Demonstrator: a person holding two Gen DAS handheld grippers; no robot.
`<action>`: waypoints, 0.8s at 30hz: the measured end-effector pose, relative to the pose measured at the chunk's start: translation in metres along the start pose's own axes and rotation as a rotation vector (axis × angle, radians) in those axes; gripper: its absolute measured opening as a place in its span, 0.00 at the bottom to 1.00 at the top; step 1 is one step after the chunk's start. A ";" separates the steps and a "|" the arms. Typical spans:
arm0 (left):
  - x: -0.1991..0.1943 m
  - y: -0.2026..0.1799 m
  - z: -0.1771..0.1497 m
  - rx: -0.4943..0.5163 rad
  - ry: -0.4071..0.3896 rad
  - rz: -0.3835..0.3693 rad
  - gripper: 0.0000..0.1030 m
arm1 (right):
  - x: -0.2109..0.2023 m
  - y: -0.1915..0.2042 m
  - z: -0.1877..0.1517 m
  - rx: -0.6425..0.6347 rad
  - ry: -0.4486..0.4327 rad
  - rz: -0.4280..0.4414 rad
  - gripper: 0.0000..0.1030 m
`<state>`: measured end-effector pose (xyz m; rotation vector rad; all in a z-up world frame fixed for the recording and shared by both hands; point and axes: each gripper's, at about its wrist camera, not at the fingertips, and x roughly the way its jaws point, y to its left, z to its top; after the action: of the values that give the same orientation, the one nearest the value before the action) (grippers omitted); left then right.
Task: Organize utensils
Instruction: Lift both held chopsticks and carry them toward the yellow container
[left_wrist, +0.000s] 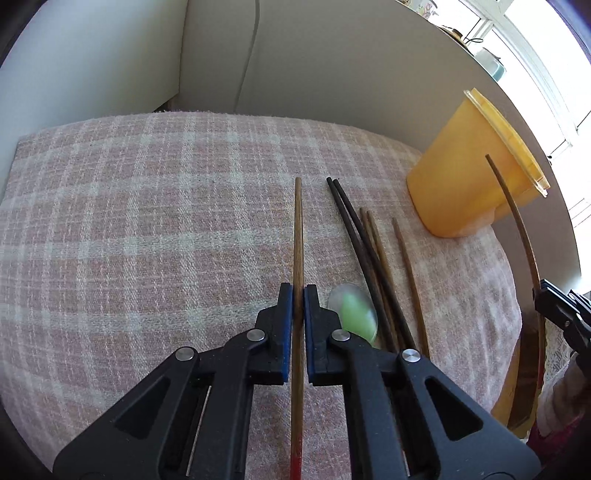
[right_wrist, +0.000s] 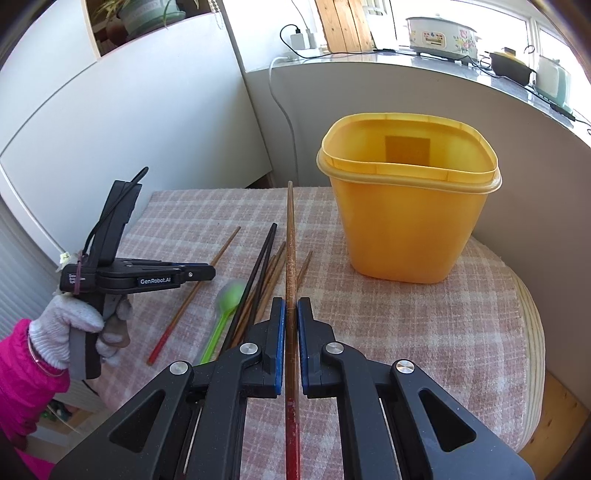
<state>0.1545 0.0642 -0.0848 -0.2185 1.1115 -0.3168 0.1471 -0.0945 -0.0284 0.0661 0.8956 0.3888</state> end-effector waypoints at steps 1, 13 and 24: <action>-0.008 -0.002 0.000 0.001 -0.020 -0.005 0.03 | -0.001 0.001 0.001 -0.003 -0.004 0.002 0.05; -0.098 -0.050 0.019 0.133 -0.248 -0.087 0.04 | -0.031 -0.001 0.022 0.001 -0.160 -0.013 0.05; -0.125 -0.113 0.054 0.245 -0.381 -0.120 0.03 | -0.054 -0.019 0.054 0.050 -0.332 -0.080 0.05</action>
<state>0.1365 0.0037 0.0803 -0.1209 0.6769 -0.4928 0.1644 -0.1263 0.0421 0.1366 0.5783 0.2708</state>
